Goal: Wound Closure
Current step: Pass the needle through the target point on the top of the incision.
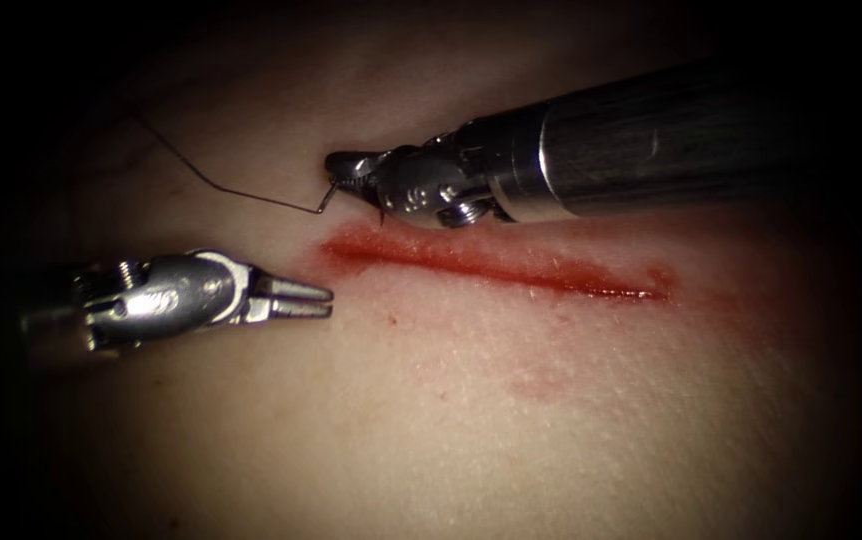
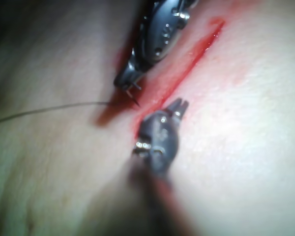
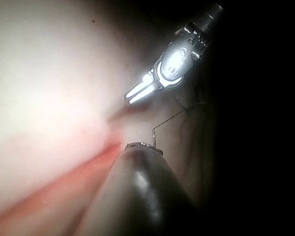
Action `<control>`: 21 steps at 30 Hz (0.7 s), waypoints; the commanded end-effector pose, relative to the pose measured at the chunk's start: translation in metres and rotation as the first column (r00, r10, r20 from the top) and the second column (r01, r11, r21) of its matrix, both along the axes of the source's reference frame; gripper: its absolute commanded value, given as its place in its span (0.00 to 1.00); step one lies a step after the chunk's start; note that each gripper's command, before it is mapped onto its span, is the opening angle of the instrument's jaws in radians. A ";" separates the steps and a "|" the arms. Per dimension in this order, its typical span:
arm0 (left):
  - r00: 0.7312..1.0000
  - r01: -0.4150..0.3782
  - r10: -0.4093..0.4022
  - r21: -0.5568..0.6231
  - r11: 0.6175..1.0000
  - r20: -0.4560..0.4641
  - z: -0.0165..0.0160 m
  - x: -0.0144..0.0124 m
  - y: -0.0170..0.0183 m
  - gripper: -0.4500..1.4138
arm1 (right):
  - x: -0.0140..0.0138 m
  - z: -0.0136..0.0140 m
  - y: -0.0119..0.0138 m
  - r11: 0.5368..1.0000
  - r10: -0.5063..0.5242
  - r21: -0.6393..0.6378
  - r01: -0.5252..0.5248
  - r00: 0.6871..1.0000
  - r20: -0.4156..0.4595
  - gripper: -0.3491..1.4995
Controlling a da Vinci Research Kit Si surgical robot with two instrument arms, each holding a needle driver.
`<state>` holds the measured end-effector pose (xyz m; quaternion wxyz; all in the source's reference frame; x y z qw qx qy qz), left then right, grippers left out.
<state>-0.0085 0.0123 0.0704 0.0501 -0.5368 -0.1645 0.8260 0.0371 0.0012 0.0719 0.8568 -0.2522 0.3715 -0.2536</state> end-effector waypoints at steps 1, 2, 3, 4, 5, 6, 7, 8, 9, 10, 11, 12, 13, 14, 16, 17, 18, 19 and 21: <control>1.000 -0.001 0.001 0.001 1.000 0.002 0.0007 -0.0006 -0.0002 0.05 | 0.0005 0.0009 0.0001 1.000 0.001 -0.002 -0.001 1.000 0.000 0.00; 1.000 -0.001 0.001 0.001 1.000 0.002 0.0007 -0.0006 -0.0002 0.05 | 0.0005 0.0009 0.0001 1.000 0.001 -0.002 -0.001 1.000 0.000 0.00; 1.000 -0.001 0.001 0.001 1.000 0.002 0.0007 -0.0006 -0.0002 0.05 | 0.0005 0.0010 0.0001 1.000 0.001 -0.002 -0.001 1.000 0.000 0.00; 1.000 -0.001 0.001 0.001 1.000 0.002 0.0007 -0.0006 -0.0002 0.05 | 0.0005 0.0010 0.0001 1.000 0.001 -0.002 -0.001 1.000 0.000 0.00; 1.000 -0.001 0.001 0.001 1.000 0.002 0.0006 -0.0006 -0.0002 0.05 | 0.0005 0.0010 0.0001 1.000 0.001 -0.002 -0.001 1.000 0.000 0.00; 1.000 -0.001 0.001 0.001 1.000 0.002 0.0006 -0.0006 -0.0002 0.05 | 0.0005 0.0011 0.0001 1.000 0.003 -0.005 -0.003 1.000 -0.001 0.00; 1.000 -0.001 0.001 0.001 1.000 0.002 0.0006 -0.0006 -0.0002 0.05 | 0.0005 0.0011 0.0000 1.000 0.002 -0.005 -0.002 1.000 -0.001 0.00; 1.000 -0.001 0.001 0.001 1.000 0.002 0.0006 -0.0006 -0.0002 0.05 | 0.0005 0.0011 0.0000 1.000 0.002 -0.005 -0.002 1.000 -0.001 0.00; 1.000 -0.001 0.001 0.001 1.000 0.002 0.0006 -0.0006 -0.0002 0.05 | 0.0005 0.0012 -0.0001 1.000 0.002 -0.007 -0.002 1.000 -0.001 0.00; 1.000 -0.003 0.003 0.001 1.000 -0.001 0.0006 -0.0006 -0.0003 0.05 | 0.0006 0.0013 -0.0002 1.000 0.002 -0.008 -0.002 1.000 0.000 0.00; 1.000 -0.003 0.003 0.001 1.000 -0.001 0.0006 -0.0006 -0.0003 0.05 | 0.0006 0.0014 -0.0003 1.000 0.000 -0.008 0.000 1.000 -0.002 0.00; 1.000 -0.003 0.003 0.001 1.000 0.000 0.0006 -0.0006 -0.0003 0.05 | 0.0006 0.0014 -0.0003 1.000 0.000 -0.009 0.000 1.000 -0.002 0.00; 1.000 -0.003 0.003 0.001 1.000 0.000 0.0006 -0.0006 -0.0003 0.05 | 0.0006 0.0014 -0.0003 1.000 0.000 -0.009 0.000 1.000 -0.002 0.00; 1.000 -0.003 0.003 0.001 1.000 0.000 0.0006 -0.0006 -0.0003 0.05 | 0.0006 0.0015 -0.0004 1.000 0.002 -0.012 -0.002 1.000 -0.004 0.00; 1.000 -0.003 0.003 0.001 1.000 0.000 0.0006 -0.0006 -0.0003 0.05 | 0.0007 0.0016 -0.0005 1.000 0.001 -0.013 -0.001 1.000 -0.004 0.00; 1.000 -0.003 0.003 0.001 1.000 0.000 0.0006 -0.0006 -0.0003 0.05 | 0.0007 0.0017 -0.0006 1.000 0.001 -0.014 -0.001 1.000 -0.003 0.00; 1.000 -0.003 0.003 0.001 1.000 0.000 0.0006 -0.0006 -0.0003 0.05 | 0.0007 0.0020 -0.0007 1.000 -0.001 -0.016 0.001 1.000 -0.001 0.00; 1.000 -0.003 0.003 0.001 1.000 0.000 0.0006 -0.0006 -0.0003 0.05 | 0.0007 0.0020 -0.0007 1.000 -0.001 -0.016 0.001 1.000 -0.001 0.00; 1.000 -0.003 0.003 0.001 1.000 0.000 0.0006 -0.0006 -0.0003 0.05 | 0.0007 0.0024 -0.0009 1.000 -0.001 -0.013 0.001 1.000 -0.001 0.00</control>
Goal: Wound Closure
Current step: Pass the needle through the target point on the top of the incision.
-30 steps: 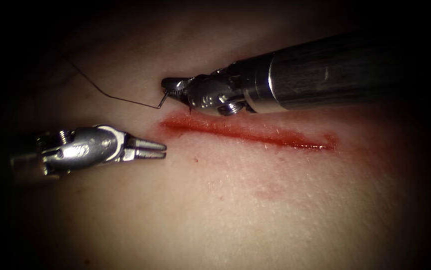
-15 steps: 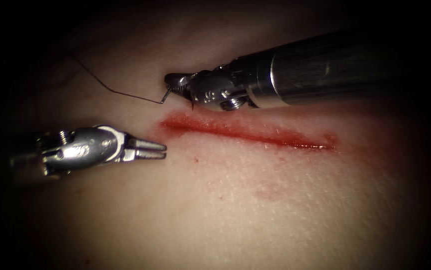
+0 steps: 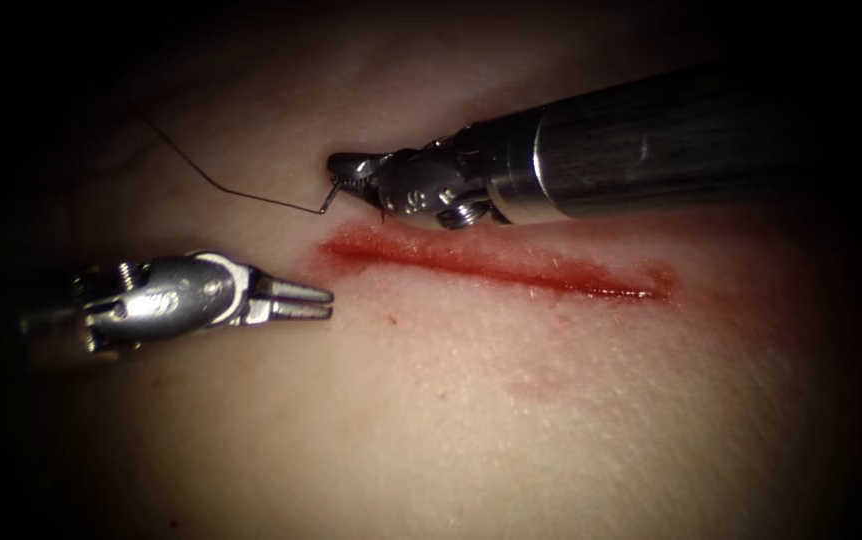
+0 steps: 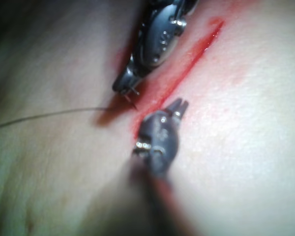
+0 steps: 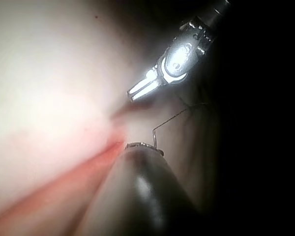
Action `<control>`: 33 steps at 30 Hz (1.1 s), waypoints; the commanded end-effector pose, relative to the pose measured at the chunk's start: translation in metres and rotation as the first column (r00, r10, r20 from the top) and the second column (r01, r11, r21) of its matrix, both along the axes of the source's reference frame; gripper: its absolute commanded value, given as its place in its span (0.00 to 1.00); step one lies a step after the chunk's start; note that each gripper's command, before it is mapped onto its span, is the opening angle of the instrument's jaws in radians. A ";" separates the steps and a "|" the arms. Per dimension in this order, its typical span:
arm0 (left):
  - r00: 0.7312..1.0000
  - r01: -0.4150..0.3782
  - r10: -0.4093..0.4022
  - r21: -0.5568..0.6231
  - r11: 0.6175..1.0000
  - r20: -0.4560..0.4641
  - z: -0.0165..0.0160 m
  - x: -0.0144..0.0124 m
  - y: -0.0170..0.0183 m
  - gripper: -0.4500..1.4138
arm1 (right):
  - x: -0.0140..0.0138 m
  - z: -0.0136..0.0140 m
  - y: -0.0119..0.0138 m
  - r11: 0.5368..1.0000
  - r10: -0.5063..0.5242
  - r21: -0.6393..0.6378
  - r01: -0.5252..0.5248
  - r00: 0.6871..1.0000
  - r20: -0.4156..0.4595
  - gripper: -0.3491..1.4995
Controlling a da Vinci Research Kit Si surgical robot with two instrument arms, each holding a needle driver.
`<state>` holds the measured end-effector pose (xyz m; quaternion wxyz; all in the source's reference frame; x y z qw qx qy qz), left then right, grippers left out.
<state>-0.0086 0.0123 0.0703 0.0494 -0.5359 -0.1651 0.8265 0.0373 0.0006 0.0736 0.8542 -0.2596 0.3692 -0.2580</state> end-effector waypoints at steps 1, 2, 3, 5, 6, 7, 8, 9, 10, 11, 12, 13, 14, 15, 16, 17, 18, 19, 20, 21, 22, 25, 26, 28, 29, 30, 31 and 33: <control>1.000 -0.001 0.001 0.001 1.000 0.001 0.0007 -0.0005 -0.0002 0.05 | 0.0005 0.0007 -0.0002 1.000 0.001 0.006 -0.001 1.000 -0.002 0.00; 1.000 -0.001 0.001 0.001 1.000 0.001 0.0007 -0.0005 -0.0002 0.05 | 0.0006 0.0008 -0.0003 1.000 0.001 0.005 -0.001 1.000 -0.001 0.00; 1.000 -0.001 0.001 0.001 1.000 0.001 0.0007 -0.0005 -0.0002 0.05 | 0.0006 0.0008 -0.0004 1.000 0.001 0.003 -0.001 1.000 -0.001 0.00; 1.000 -0.001 0.001 0.001 1.000 0.001 0.0007 -0.0005 -0.0002 0.05 | 0.0006 0.0010 -0.0006 1.000 -0.002 0.003 0.002 1.000 0.001 0.00; 1.000 -0.001 0.001 0.001 1.000 0.001 0.0007 -0.0005 -0.0002 0.05 | 0.0006 0.0010 -0.0006 1.000 -0.001 0.002 0.001 1.000 0.001 0.00; 1.000 -0.003 0.003 0.002 1.000 0.003 0.0007 -0.0005 -0.0002 0.05 | 0.0006 0.0011 -0.0005 1.000 -0.001 0.002 0.001 1.000 0.002 0.00; 1.000 -0.003 0.003 0.002 1.000 0.003 0.0007 -0.0006 -0.0002 0.05 | 0.0006 0.0011 -0.0005 1.000 -0.001 0.002 0.001 1.000 0.002 0.00; 1.000 -0.005 0.005 0.003 1.000 0.001 0.0007 -0.0006 -0.0002 0.05 | 0.0006 0.0011 -0.0005 1.000 -0.001 0.002 0.001 1.000 0.002 0.00; 1.000 -0.005 0.005 0.003 1.000 0.001 0.0007 -0.0006 -0.0002 0.05 | 0.0006 0.0011 -0.0006 1.000 -0.001 0.002 0.001 1.000 0.002 0.00; 1.000 -0.005 0.005 0.003 1.000 0.001 0.0007 -0.0006 -0.0002 0.05 | 0.0007 0.0012 -0.0006 1.000 -0.001 0.001 0.001 1.000 0.002 0.00; 1.000 -0.005 0.005 0.003 1.000 0.001 0.0007 -0.0006 -0.0002 0.05 | 0.0007 0.0013 -0.0008 1.000 -0.004 0.006 0.004 1.000 -0.002 0.00; 1.000 -0.005 0.005 0.003 1.000 0.001 0.0007 -0.0006 -0.0002 0.05 | 0.0008 0.0014 -0.0009 1.000 -0.004 0.005 0.004 1.000 -0.001 0.00; 1.000 -0.005 0.005 0.003 1.000 0.001 0.0007 -0.0006 -0.0002 0.05 | 0.0008 0.0015 -0.0011 1.000 -0.006 0.005 0.006 1.000 0.001 0.00; 1.000 -0.005 0.005 0.003 1.000 0.001 0.0007 -0.0006 -0.0002 0.05 | 0.0009 0.0016 -0.0013 1.000 -0.006 0.010 0.006 1.000 -0.001 0.00; 1.000 -0.005 0.005 0.003 1.000 0.001 0.0007 -0.0006 -0.0002 0.05 | 0.0009 0.0017 -0.0015 1.000 -0.008 0.010 0.008 1.000 0.002 0.00; 1.000 -0.005 0.005 0.003 1.000 0.001 0.0007 -0.0006 -0.0002 0.05 | 0.0009 0.0018 -0.0017 1.000 -0.012 0.010 0.012 1.000 0.002 0.00; 1.000 -0.005 0.005 0.003 1.000 0.001 0.0007 -0.0006 -0.0002 0.05 | 0.0010 0.0019 -0.0020 1.000 -0.011 0.013 0.011 1.000 0.003 0.00; 1.000 -0.007 0.007 -0.003 1.000 0.003 0.0007 -0.0005 -0.0002 0.05 | 0.0011 0.0023 -0.0026 1.000 -0.018 0.018 0.017 1.000 0.004 0.00; 1.000 -0.007 0.007 -0.003 1.000 0.003 0.0007 -0.0005 -0.0002 0.05 | 0.0012 0.0025 -0.0029 1.000 -0.023 0.018 0.023 1.000 0.007 0.00; 1.000 -0.007 0.007 -0.003 1.000 0.003 0.0007 -0.0005 -0.0002 0.05 | 0.0012 0.0027 -0.0031 1.000 -0.022 0.022 0.021 1.000 0.008 0.00; 1.000 -0.007 0.007 -0.003 1.000 0.003 0.0007 -0.0005 -0.0003 0.05 | 0.0013 0.0028 -0.0033 0.999 -0.022 0.027 0.022 1.000 0.007 0.00; 1.000 -0.007 0.007 -0.003 1.000 0.003 0.0006 -0.0006 -0.0003 0.05 | 0.0012 0.0032 -0.0037 0.999 -0.021 0.041 0.021 1.000 0.010 0.00; 1.000 -0.007 0.007 -0.002 1.000 0.003 0.0006 -0.0006 -0.0003 0.05 | 0.0012 0.0033 -0.0040 0.998 -0.017 0.055 0.017 1.000 0.003 0.00; 1.000 -0.007 0.007 -0.002 1.000 0.003 0.0006 -0.0006 -0.0003 0.05 | 0.0012 0.0034 -0.0040 0.998 -0.016 0.060 0.016 1.000 0.000 0.00; 1.000 -0.007 0.007 -0.002 1.000 0.003 0.0006 -0.0006 -0.0003 0.05 | 0.0012 0.0034 -0.0041 0.998 -0.012 0.065 0.013 1.000 -0.002 0.00; 1.000 -0.007 0.007 -0.002 1.000 0.003 0.0006 -0.0006 -0.0002 0.05 | 0.0011 0.0034 -0.0041 0.997 -0.006 0.080 0.006 1.000 -0.006 0.00; 1.000 -0.007 0.007 -0.001 1.000 0.003 0.0005 -0.0006 -0.0002 0.05 | 0.0011 0.0034 -0.0044 0.996 0.000 0.094 0.001 1.000 -0.011 0.00; 1.000 -0.007 0.007 -0.001 1.000 0.003 0.0005 -0.0006 -0.0001 0.05 | 0.0010 0.0035 -0.0047 0.995 0.006 0.101 -0.004 1.000 -0.013 0.00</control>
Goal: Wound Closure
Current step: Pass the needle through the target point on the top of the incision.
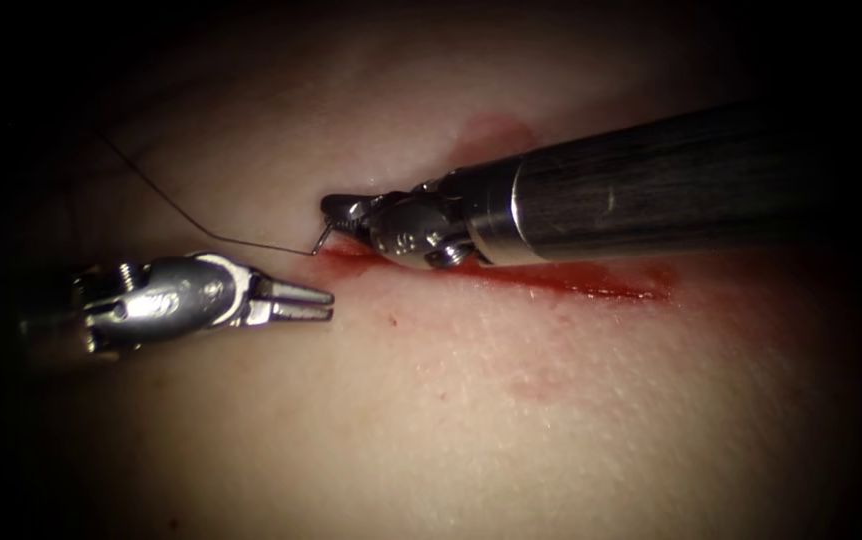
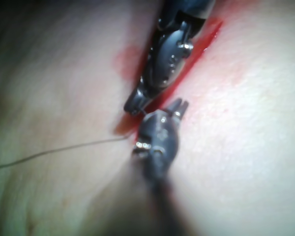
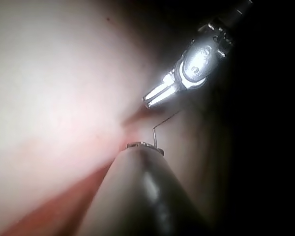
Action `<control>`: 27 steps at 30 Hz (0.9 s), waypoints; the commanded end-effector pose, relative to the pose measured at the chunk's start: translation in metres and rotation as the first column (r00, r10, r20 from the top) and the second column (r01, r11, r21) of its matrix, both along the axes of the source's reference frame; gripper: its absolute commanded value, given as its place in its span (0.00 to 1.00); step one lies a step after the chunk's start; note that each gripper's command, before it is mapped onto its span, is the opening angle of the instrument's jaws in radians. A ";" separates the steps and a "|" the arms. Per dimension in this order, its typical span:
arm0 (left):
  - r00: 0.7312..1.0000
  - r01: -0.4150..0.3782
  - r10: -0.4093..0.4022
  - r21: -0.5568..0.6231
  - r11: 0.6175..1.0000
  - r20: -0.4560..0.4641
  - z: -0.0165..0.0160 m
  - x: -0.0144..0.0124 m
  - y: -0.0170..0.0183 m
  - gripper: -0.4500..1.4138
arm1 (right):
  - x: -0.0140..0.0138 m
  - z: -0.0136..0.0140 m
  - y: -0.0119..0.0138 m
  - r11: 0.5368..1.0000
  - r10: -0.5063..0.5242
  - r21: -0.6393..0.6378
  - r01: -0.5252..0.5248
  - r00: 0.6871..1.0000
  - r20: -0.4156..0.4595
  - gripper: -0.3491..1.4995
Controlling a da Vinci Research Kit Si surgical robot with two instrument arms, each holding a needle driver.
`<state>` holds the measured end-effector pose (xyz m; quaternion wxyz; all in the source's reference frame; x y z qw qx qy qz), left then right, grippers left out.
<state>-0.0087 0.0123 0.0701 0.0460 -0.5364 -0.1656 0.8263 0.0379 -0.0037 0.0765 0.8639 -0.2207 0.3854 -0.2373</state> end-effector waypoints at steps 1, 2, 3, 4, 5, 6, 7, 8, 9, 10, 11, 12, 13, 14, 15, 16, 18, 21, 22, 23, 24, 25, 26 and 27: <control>1.000 0.000 0.000 0.002 1.000 0.001 0.0007 -0.0005 -0.0002 0.05 | 0.0004 0.0008 -0.0008 1.000 0.003 0.009 -0.003 1.000 -0.001 0.00; 1.000 0.000 0.000 0.002 1.000 0.001 0.0006 -0.0006 -0.0002 0.05 | 0.0003 0.0009 -0.0010 1.000 0.004 0.014 -0.004 1.000 0.000 0.00; 1.000 0.000 0.000 0.002 1.000 0.001 0.0006 -0.0006 -0.0002 0.05 | 0.0003 0.0010 -0.0011 1.000 0.007 0.016 -0.007 1.000 -0.001 0.00; 1.000 0.000 0.000 0.002 1.000 0.001 0.0006 -0.0006 -0.0002 0.05 | 0.0003 0.0011 -0.0012 1.000 0.005 0.017 -0.005 1.000 0.001 0.00; 1.000 0.000 0.000 0.003 1.000 0.001 0.0006 -0.0006 -0.0001 0.05 | 0.0002 0.0011 -0.0012 1.000 0.005 0.017 -0.005 1.000 0.001 0.00; 1.000 0.001 -0.001 0.003 1.000 0.001 0.0006 -0.0007 0.0000 0.05 | 0.0002 0.0011 -0.0011 1.000 0.006 0.017 -0.006 1.000 0.001 0.00; 1.000 0.000 0.000 -0.001 1.000 0.002 0.0006 -0.0008 0.0001 0.05 | 0.0002 0.0010 -0.0010 1.000 0.005 0.020 -0.005 1.000 0.004 0.00; 1.000 0.015 -0.015 -0.005 1.000 -0.007 0.0006 -0.0012 0.0005 0.05 | 0.0000 0.0007 -0.0005 1.000 0.011 0.022 -0.011 1.000 0.000 0.00; 0.999 0.040 -0.040 -0.018 0.999 -0.007 0.0006 -0.0016 0.0008 0.05 | -0.0001 0.0005 -0.0001 1.000 0.018 0.022 -0.018 1.000 -0.006 0.00; 0.999 0.040 -0.040 -0.025 0.999 -0.009 0.0006 -0.0017 0.0009 0.05 | -0.0002 0.0003 0.0002 1.000 0.021 0.022 -0.020 1.000 -0.012 0.00; 0.999 0.040 -0.040 -0.025 0.999 -0.009 0.0006 -0.0017 0.0009 0.05 | -0.0002 0.0003 0.0002 1.000 0.021 0.022 -0.020 1.000 -0.012 0.00; 0.999 0.043 -0.043 -0.027 0.999 -0.012 0.0006 -0.0018 0.0009 0.05 | -0.0003 0.0002 0.0003 0.999 0.027 0.028 -0.026 1.000 -0.015 0.00; 0.996 0.082 -0.084 -0.049 0.995 -0.041 0.0008 -0.0022 0.0008 0.05 | -0.0005 -0.0002 0.0009 0.999 0.037 0.028 -0.036 0.999 -0.018 0.00; 0.994 0.095 -0.097 -0.057 0.994 -0.047 0.0010 -0.0023 0.0006 0.05 | -0.0005 -0.0003 0.0010 0.999 0.041 0.034 -0.040 0.999 -0.019 0.00; 0.993 0.106 -0.110 -0.064 0.992 -0.051 0.0011 -0.0024 0.0003 0.05 | -0.0005 -0.0003 0.0011 0.999 0.041 0.035 -0.041 0.999 -0.019 0.00; 0.991 0.114 -0.118 -0.070 0.991 -0.057 0.0013 -0.0025 0.0000 0.05 | -0.0005 -0.0003 0.0011 0.999 0.042 0.035 -0.041 0.999 -0.019 0.00; 0.988 0.127 -0.133 -0.081 0.989 -0.074 0.0016 -0.0025 -0.0009 0.05 | -0.0005 -0.0003 0.0011 0.998 0.045 0.039 -0.045 0.999 -0.020 0.00; 0.979 0.169 -0.178 -0.092 0.981 -0.098 0.0021 -0.0026 -0.0014 0.05 | -0.0005 -0.0003 0.0012 0.998 0.051 0.043 -0.050 0.998 -0.023 0.00; 0.974 0.196 -0.205 -0.095 0.976 -0.099 0.0023 -0.0028 -0.0011 0.05 | -0.0004 -0.0003 0.0012 0.998 0.052 0.043 -0.051 0.998 -0.023 0.00; 0.974 0.196 -0.205 -0.095 0.976 -0.099 0.0023 -0.0028 -0.0011 0.05 | -0.0004 -0.0003 0.0012 0.998 0.052 0.043 -0.051 0.998 -0.023 0.00; 0.971 0.209 -0.218 -0.097 0.973 -0.100 0.0024 -0.0028 -0.0009 0.05 | -0.0004 -0.0003 0.0012 0.998 0.052 0.043 -0.051 0.998 -0.023 0.00; 0.966 0.227 -0.237 -0.099 0.969 -0.101 0.0025 -0.0028 -0.0007 0.05 | -0.0004 -0.0004 0.0012 0.998 0.052 0.044 -0.051 0.998 -0.023 0.00; 0.966 0.227 -0.237 -0.099 0.969 -0.101 0.0025 -0.0028 -0.0007 0.05 | -0.0004 -0.0004 0.0012 0.998 0.052 0.044 -0.051 0.998 -0.023 0.00; 0.964 0.234 -0.244 -0.100 0.967 -0.104 0.0026 -0.0027 -0.0007 0.05 | -0.0005 -0.0004 0.0012 0.998 0.052 0.044 -0.051 0.998 -0.023 0.00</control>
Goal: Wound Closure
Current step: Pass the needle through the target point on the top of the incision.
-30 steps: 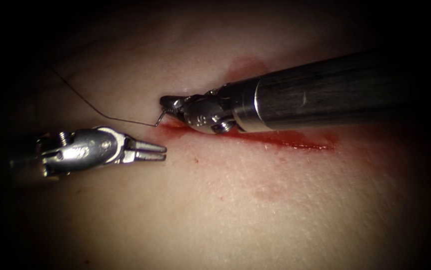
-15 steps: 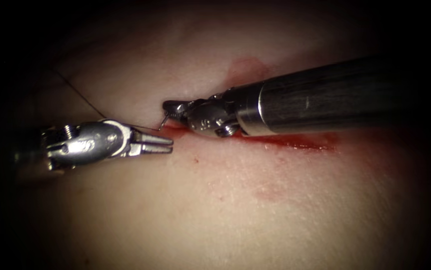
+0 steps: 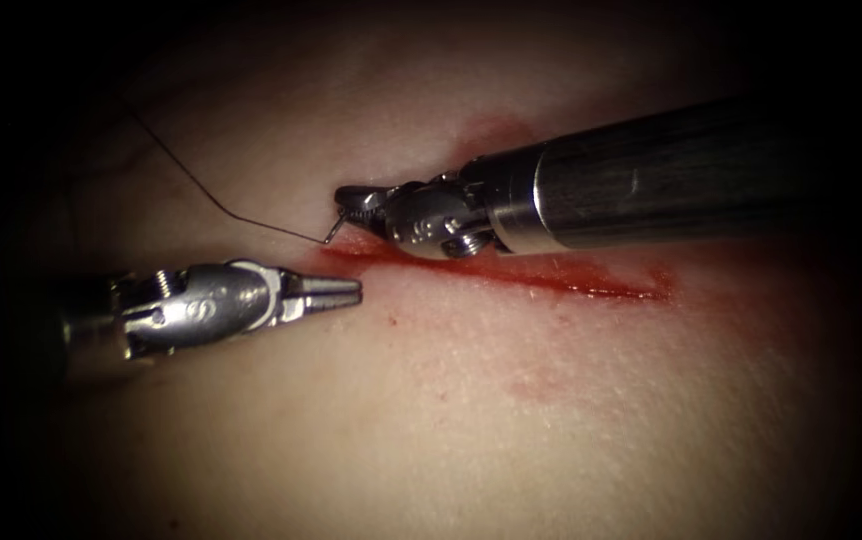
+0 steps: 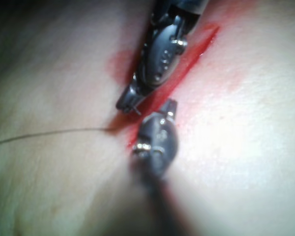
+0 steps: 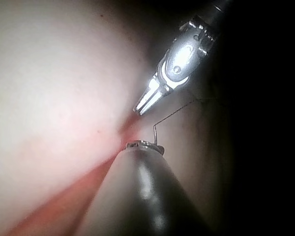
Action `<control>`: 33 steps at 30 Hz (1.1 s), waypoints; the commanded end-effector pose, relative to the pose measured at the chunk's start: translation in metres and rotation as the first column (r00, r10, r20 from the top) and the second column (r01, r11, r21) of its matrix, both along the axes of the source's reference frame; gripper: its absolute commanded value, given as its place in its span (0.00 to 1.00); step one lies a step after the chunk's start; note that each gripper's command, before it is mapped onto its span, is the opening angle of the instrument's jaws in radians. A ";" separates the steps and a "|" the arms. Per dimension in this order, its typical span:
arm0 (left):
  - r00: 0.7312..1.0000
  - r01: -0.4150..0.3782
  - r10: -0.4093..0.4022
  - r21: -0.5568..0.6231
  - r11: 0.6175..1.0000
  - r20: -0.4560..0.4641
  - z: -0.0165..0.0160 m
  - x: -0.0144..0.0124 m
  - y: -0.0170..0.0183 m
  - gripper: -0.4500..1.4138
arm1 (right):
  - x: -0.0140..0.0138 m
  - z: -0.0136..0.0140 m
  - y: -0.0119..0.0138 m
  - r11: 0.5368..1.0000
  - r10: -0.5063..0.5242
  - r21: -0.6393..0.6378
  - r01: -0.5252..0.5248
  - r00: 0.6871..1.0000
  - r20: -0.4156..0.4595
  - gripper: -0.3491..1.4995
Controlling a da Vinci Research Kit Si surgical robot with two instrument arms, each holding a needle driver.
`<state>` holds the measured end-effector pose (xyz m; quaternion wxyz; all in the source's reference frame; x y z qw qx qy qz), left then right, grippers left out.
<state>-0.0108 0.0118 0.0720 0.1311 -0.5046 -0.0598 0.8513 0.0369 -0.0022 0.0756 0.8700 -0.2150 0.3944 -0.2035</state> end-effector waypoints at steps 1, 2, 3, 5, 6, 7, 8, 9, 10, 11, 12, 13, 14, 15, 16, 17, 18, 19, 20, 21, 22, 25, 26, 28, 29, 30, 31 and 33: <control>1.000 0.018 -0.018 -0.005 1.000 0.002 0.0008 -0.0004 0.0001 0.05 | 0.0005 0.0005 -0.0002 1.000 -0.002 0.000 0.002 1.000 -0.001 0.00; 1.000 0.028 -0.028 -0.006 1.000 0.004 0.0008 -0.0003 0.0003 0.05 | 0.0005 0.0005 -0.0002 1.000 -0.002 0.000 0.002 1.000 -0.001 0.00; 0.999 0.044 -0.044 -0.008 0.999 0.005 0.0009 -0.0002 0.0005 0.05 | 0.0005 0.0005 -0.0001 1.000 0.002 0.005 -0.002 1.000 -0.003 0.00; 0.999 0.052 -0.052 -0.015 0.999 0.007 0.0010 -0.0002 0.0006 0.05 | 0.0005 0.0005 -0.0001 1.000 0.002 0.005 -0.002 1.000 -0.003 0.00; 0.998 0.059 -0.059 -0.016 0.998 0.008 0.0011 -0.0002 0.0007 0.05 | 0.0005 0.0005 -0.0001 1.000 0.002 0.005 -0.002 1.000 -0.003 0.00; 0.998 0.060 -0.060 -0.022 0.998 0.007 0.0011 -0.0002 0.0008 0.05 | 0.0005 0.0005 -0.0001 1.000 0.002 0.005 -0.002 1.000 -0.003 0.00; 0.998 0.065 -0.065 -0.029 0.997 0.003 0.0012 -0.0001 0.0008 0.05 | 0.0005 0.0005 -0.0001 1.000 0.002 0.005 -0.002 1.000 -0.003 0.00; 0.997 0.078 -0.078 -0.033 0.996 -0.007 0.0015 -0.0001 0.0010 0.05 | 0.0005 0.0005 -0.0001 1.000 0.002 0.005 -0.002 1.000 -0.003 0.00; 0.997 0.081 -0.081 -0.034 0.996 -0.010 0.0016 -0.0001 0.0010 0.05 | 0.0005 0.0005 -0.0001 1.000 0.002 0.005 -0.002 1.000 -0.003 0.00; 0.996 0.083 -0.084 -0.036 0.996 -0.013 0.0018 -0.0002 0.0009 0.05 | 0.0005 0.0005 -0.0001 1.000 0.002 0.005 -0.002 1.000 -0.003 0.00; 0.996 0.088 -0.089 -0.042 0.995 -0.019 0.0025 -0.0002 0.0007 0.05 | 0.0005 0.0005 -0.0001 1.000 0.002 0.005 -0.002 1.000 -0.003 0.00; 0.995 0.091 -0.092 -0.047 0.995 -0.024 0.0029 -0.0002 0.0006 0.05 | 0.0005 0.0005 -0.0001 1.000 0.002 0.006 -0.002 1.000 -0.003 0.00; 0.995 0.091 -0.092 -0.047 0.995 -0.024 0.0029 -0.0002 0.0006 0.05 | 0.0005 0.0005 -0.0001 1.000 0.002 0.006 -0.002 1.000 -0.003 0.00; 0.996 0.087 -0.088 -0.049 0.995 -0.020 0.0036 -0.0004 0.0003 0.05 | 0.0005 0.0005 -0.0001 1.000 0.006 0.010 -0.006 1.000 -0.004 0.00; 0.996 0.084 -0.085 -0.051 0.995 -0.017 0.0040 -0.0006 0.0001 0.05 | 0.0005 0.0005 -0.0001 1.000 0.006 0.010 -0.006 1.000 -0.004 0.00; 0.996 0.081 -0.082 -0.052 0.995 -0.019 0.0043 -0.0007 0.0000 0.05 | 0.0005 0.0005 -0.0001 1.000 0.007 0.009 -0.007 1.000 -0.002 0.00; 0.997 0.071 -0.073 -0.054 0.996 -0.022 0.0050 -0.0010 -0.0003 0.05 | 0.0005 0.0005 -0.0001 1.000 0.011 0.014 -0.011 1.000 -0.003 0.00; 0.997 0.071 -0.073 -0.054 0.996 -0.022 0.0050 -0.0010 -0.0003 0.05 | 0.0005 0.0005 -0.0001 1.000 0.011 0.014 -0.011 1.000 -0.003 0.00; 0.998 0.065 -0.066 -0.054 0.996 -0.024 0.0054 -0.0011 -0.0005 0.05 | 0.0005 0.0006 -0.0002 1.000 0.014 0.017 -0.014 1.000 -0.009 0.00; 0.998 0.065 -0.066 -0.054 0.996 -0.024 0.0054 -0.0011 -0.0005 0.05 | 0.0005 0.0006 -0.0002 1.000 0.014 0.017 -0.014 1.000 -0.009 0.00; 0.998 0.061 -0.063 -0.055 0.997 -0.021 0.0056 -0.0012 -0.0006 0.05 | 0.0005 0.0006 -0.0002 1.000 0.014 0.016 -0.014 1.000 -0.009 0.00; 0.998 0.056 -0.057 -0.057 0.997 -0.025 0.0062 -0.0011 -0.0006 0.05 | 0.0005 0.0007 -0.0003 1.000 0.017 0.026 -0.017 1.000 -0.011 0.00; 0.998 0.051 -0.053 -0.057 0.997 -0.030 0.0063 -0.0010 -0.0006 0.05 | 0.0005 0.0007 -0.0003 0.999 0.019 0.032 -0.018 1.000 -0.015 0.00; 0.998 0.045 -0.047 -0.062 0.997 -0.035 0.0071 -0.0008 -0.0006 0.05 | 0.0005 0.0007 -0.0003 0.999 0.022 0.043 -0.021 1.000 -0.022 0.00; 0.998 0.045 -0.047 -0.062 0.997 -0.035 0.0071 -0.0008 -0.0006 0.05 | 0.0005 0.0007 -0.0003 0.999 0.022 0.043 -0.021 1.000 -0.022 0.00; 0.998 0.048 -0.050 -0.060 0.997 -0.035 0.0074 -0.0008 -0.0007 0.05 | 0.0005 0.0007 -0.0004 0.999 0.022 0.043 -0.021 1.000 -0.022 0.00; 0.998 0.047 -0.049 -0.054 0.997 -0.042 0.0082 -0.0007 -0.0008 0.05 | 0.0005 0.0007 -0.0004 0.999 0.023 0.048 -0.022 0.999 -0.025 0.00; 0.998 0.047 -0.050 -0.052 0.998 -0.045 0.0086 -0.0007 -0.0009 0.05 | 0.0005 0.0007 -0.0004 0.999 0.021 0.049 -0.020 1.000 -0.023 0.00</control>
